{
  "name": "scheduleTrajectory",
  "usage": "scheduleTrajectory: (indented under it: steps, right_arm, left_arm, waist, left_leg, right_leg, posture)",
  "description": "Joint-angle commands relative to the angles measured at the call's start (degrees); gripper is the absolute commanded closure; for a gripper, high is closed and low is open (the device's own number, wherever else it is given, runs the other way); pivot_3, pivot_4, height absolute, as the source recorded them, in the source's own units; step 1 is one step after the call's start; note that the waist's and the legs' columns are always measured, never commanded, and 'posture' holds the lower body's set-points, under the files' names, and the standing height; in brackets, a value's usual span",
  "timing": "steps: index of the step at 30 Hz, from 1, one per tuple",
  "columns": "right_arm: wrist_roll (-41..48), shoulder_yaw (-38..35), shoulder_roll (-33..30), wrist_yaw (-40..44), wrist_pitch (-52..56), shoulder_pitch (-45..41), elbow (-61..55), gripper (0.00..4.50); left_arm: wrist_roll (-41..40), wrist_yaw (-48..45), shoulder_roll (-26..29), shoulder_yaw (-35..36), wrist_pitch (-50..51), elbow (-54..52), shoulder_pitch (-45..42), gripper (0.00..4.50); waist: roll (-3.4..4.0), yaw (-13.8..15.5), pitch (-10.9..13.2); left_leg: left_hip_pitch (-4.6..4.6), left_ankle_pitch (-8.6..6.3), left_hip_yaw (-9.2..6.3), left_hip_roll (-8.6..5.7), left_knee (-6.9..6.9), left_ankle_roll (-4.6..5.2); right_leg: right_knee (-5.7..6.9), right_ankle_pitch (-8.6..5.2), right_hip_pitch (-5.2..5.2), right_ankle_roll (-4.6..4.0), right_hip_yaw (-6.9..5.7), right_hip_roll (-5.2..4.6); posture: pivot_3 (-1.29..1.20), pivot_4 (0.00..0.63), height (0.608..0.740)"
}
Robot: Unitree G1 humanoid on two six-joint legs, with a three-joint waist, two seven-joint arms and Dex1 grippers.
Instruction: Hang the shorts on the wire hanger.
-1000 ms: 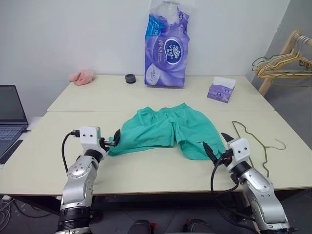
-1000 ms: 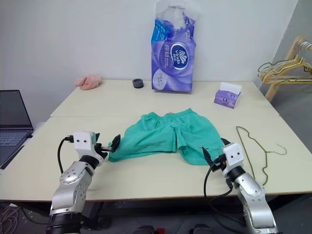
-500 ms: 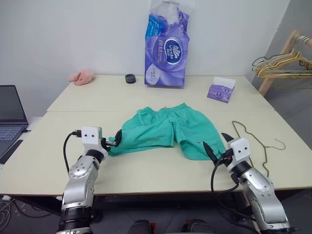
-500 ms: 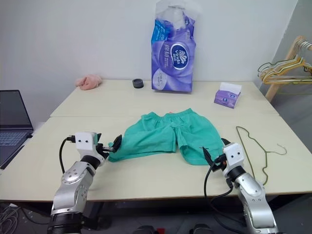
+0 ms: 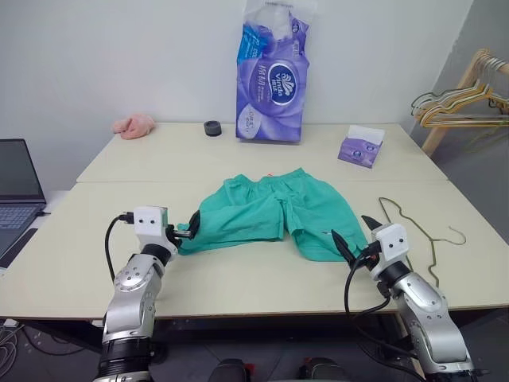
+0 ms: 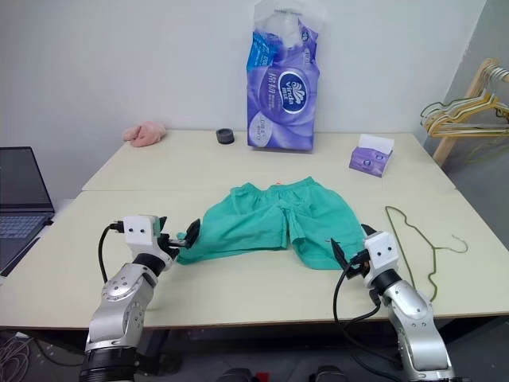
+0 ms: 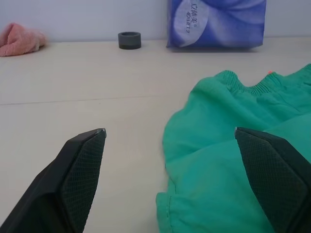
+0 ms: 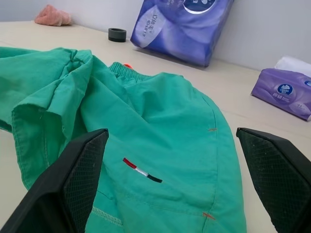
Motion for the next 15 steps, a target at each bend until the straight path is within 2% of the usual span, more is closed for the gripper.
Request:
scheduleTrajectory:
  steps: [1, 5, 10, 15]
  right_arm:
    - [1.7, -1.7, -0.5, 0.3, 0.9, -1.1, -2.4, 0.00]
    - [4.9, -2.3, -1.4, 1.8, 6.0, -1.2, -4.2, 0.00]
    - [12.7, -6.6, -3.9, 0.9, 22.8, -6.1, -6.3, 0.00]
    - [18.0, -10.6, -7.0, -0.9, 37.7, -10.9, -4.7, 0.00]
  left_arm:
    - [-4.0, -4.6, -0.1, 0.3, -1.6, -2.2, -0.4, 0.01]
    - [-5.1, -7.3, 1.1, -0.3, -1.0, -4.1, 0.0, 0.01]
    - [-7.8, -16.7, 4.9, -5.1, 2.9, -8.1, -1.8, 0.01]
    - [-9.2, -22.1, 8.1, -7.1, 6.0, -9.1, -4.7, 0.01]
  waist:
    - [0.00, 0.0, 0.0]
    - [0.02, -0.1, 0.0]
    - [0.05, -0.1, 0.0]
    - [0.08, -0.5, 0.1]
  left_leg:
    - [0.00, 0.00, 0.00, 0.00, 0.00, 0.00]
    - [-0.01, 0.00, 0.01, 0.01, 0.00, 0.00]
    - [-0.02, 0.00, 0.03, 0.00, 0.00, 0.00]
    - [-0.04, -0.01, 0.02, 0.02, -0.01, 0.02]
  right_leg:
    - [0.00, 0.00, 0.00, 0.00, 0.00, 0.00]
    - [-0.01, -0.01, 0.00, -0.02, 0.00, 0.00]
    - [-0.02, -0.02, -0.01, -0.04, 0.01, 0.02]
    - [-0.05, -0.05, -0.01, -0.07, -0.02, 0.05]
  posture:
    - [0.06, 0.000, 0.740]
    - [0.05, 0.000, 0.740]
    - [0.02, 0.000, 0.740]
    - [-0.01, 0.000, 0.740]
